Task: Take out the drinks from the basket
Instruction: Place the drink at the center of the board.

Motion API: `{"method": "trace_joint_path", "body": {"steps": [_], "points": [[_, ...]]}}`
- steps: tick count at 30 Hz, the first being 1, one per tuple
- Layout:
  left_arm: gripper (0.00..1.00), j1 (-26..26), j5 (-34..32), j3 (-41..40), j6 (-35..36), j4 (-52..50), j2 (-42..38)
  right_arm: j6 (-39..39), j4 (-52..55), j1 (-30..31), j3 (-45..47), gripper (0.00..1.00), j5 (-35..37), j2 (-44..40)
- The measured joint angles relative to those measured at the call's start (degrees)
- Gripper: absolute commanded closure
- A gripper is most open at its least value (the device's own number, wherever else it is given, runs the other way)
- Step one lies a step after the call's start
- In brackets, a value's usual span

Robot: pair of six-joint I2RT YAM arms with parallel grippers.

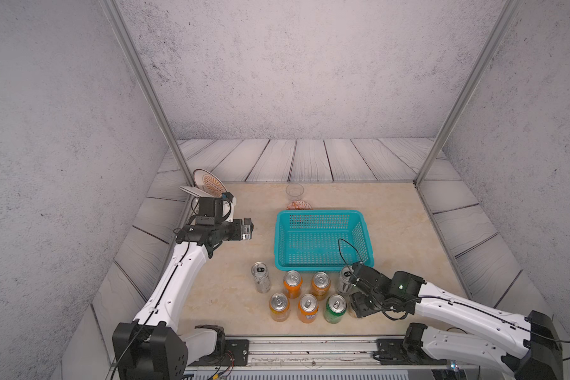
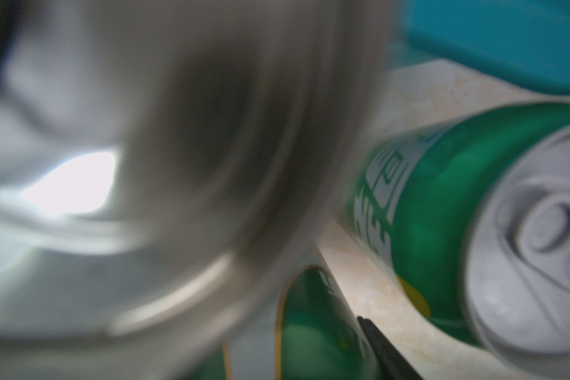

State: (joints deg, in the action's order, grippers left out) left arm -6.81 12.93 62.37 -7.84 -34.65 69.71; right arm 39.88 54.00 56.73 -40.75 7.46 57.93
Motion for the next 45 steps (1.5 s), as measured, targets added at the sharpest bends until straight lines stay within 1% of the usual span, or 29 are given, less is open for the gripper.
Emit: {"method": "trace_joint_path", "body": {"steps": [7, 14, 19, 27, 33, 36, 41, 45], "points": [[0.01, 0.00, 0.00, 0.00, 0.00, 0.00, 0.00, 0.02, 0.00, 0.00, 0.00, 0.31, -0.02, 0.00], [0.01, 0.00, 0.00, -0.02, 0.00, 0.00, 0.00, 0.22, 0.13, 0.11, -0.04, 0.22, -0.07, -0.02], [0.01, 0.00, 0.00, 0.00, 0.00, 0.00, 0.00, 0.24, 0.74, 0.11, -0.31, 0.17, -0.04, -0.02], [0.01, 0.00, 0.00, 0.00, 0.00, 0.00, 0.00, 0.20, 2.97, 0.11, -4.31, 0.11, 0.44, -1.20], [0.01, 0.00, -0.02, 0.00, 0.00, -0.02, 0.00, -1.40, 5.70, 0.11, -9.14, 0.06, 2.86, -4.02], [0.01, 0.00, -0.02, 0.00, 0.00, 0.00, 0.00, -2.71, 6.19, 0.11, -10.36, 0.01, 4.85, -5.55], [0.01, 0.00, -0.02, 0.00, 0.00, 0.00, 0.00, -5.57, 7.91, 0.04, -13.38, 0.00, 9.29, -7.30], [0.01, 0.00, -0.02, 0.00, 0.00, 0.00, 0.00, -8.68, 7.74, -2.14, -16.74, 0.00, 11.39, -7.93]]}}
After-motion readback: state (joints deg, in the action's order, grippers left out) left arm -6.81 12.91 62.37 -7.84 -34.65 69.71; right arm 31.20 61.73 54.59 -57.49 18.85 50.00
